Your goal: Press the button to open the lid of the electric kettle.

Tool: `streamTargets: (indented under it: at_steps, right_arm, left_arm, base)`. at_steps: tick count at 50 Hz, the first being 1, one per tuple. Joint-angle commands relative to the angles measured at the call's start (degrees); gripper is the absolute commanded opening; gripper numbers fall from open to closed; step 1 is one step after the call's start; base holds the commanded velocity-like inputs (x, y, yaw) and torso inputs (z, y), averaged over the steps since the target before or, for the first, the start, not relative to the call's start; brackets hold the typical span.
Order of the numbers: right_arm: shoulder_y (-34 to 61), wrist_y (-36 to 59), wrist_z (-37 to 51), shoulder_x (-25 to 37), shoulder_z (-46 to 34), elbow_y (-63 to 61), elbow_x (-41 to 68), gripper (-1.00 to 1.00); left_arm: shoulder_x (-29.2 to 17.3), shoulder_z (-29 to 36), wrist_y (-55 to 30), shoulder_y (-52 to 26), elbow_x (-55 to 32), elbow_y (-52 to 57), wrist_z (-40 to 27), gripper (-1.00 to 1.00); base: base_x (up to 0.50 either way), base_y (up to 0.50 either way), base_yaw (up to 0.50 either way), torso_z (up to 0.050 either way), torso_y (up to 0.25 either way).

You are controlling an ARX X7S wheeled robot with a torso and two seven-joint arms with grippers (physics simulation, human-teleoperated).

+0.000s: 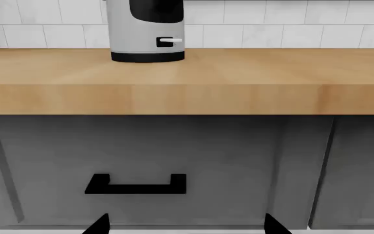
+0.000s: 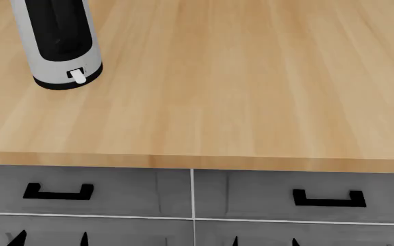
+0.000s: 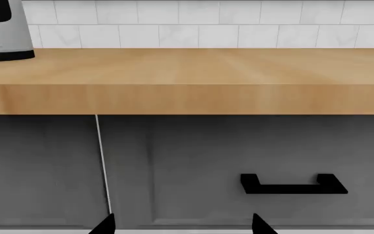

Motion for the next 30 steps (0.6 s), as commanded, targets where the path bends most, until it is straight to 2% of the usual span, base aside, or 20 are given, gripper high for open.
streamTargets:
  at_steps: [1, 5, 17, 18, 19, 21, 26, 30]
  right_arm:
    - [0.0, 0.0, 0.9, 0.7, -0.9, 0.0, 0.7, 1.0]
    - [0.3, -0.5, 2.0, 1.6, -1.9, 0.2, 2.2, 1.0]
    - [-0.1, -1.2, 3.5, 3.1, -2.9, -0.9, 5.2, 1.0]
    - [-0.2, -0.6, 3.3, 3.1, -2.8, -1.9, 6.2, 1.0]
    - [-0.1, 1.7, 4.1, 3.3, -3.1, -4.2, 5.8, 1.0]
    - [-0.6, 4.5, 4.6, 3.6, -3.3, -10.6, 6.5, 1.0]
    - [1.6, 17.6, 6.5, 5.1, -3.1, -29.2, 8.9, 1.0]
    - [6.1, 28.6, 8.7, 6.5, -1.2, -40.5, 11.0, 1.0]
  left_arm:
    - [-2.3, 2.6, 0.0, -0.1, -2.3, 0.0, -2.6, 1.0]
    - [-3.0, 3.6, 3.5, 0.4, -1.2, -0.7, -3.7, 1.0]
    - [-4.6, 5.4, 4.9, 1.8, -2.6, 1.9, -3.4, 1.0]
    - [-4.7, 5.1, 4.1, 2.0, -5.2, 3.0, -2.1, 1.0]
    - [-5.3, 5.8, 5.0, 2.0, -0.4, 3.9, -4.5, 1.0]
    - [-5.8, 4.7, 0.3, 2.2, -3.5, 10.1, -3.9, 1.0]
    - [-7.6, 3.4, -14.0, 0.2, -1.2, 27.4, -6.6, 1.0]
    - [-9.0, 0.5, -22.2, -2.6, -3.1, 36.3, -6.9, 1.0]
  base:
    - [0.0, 0.0, 0.0, 0.0, 0.0]
    - [0.0, 0.0, 0.0, 0.0, 0.0]
    - [0.0, 0.0, 0.0, 0.05, 0.0]
    - [0.0, 0.0, 0.0, 0.05, 0.0]
    - [0.0, 0.0, 0.0, 0.05, 0.0]
    - [0.0, 0.0, 0.0, 0.05, 0.0]
    - [0.0, 0.0, 0.0, 0.05, 0.0]
    - [0.0, 0.0, 0.0, 0.05, 0.0]
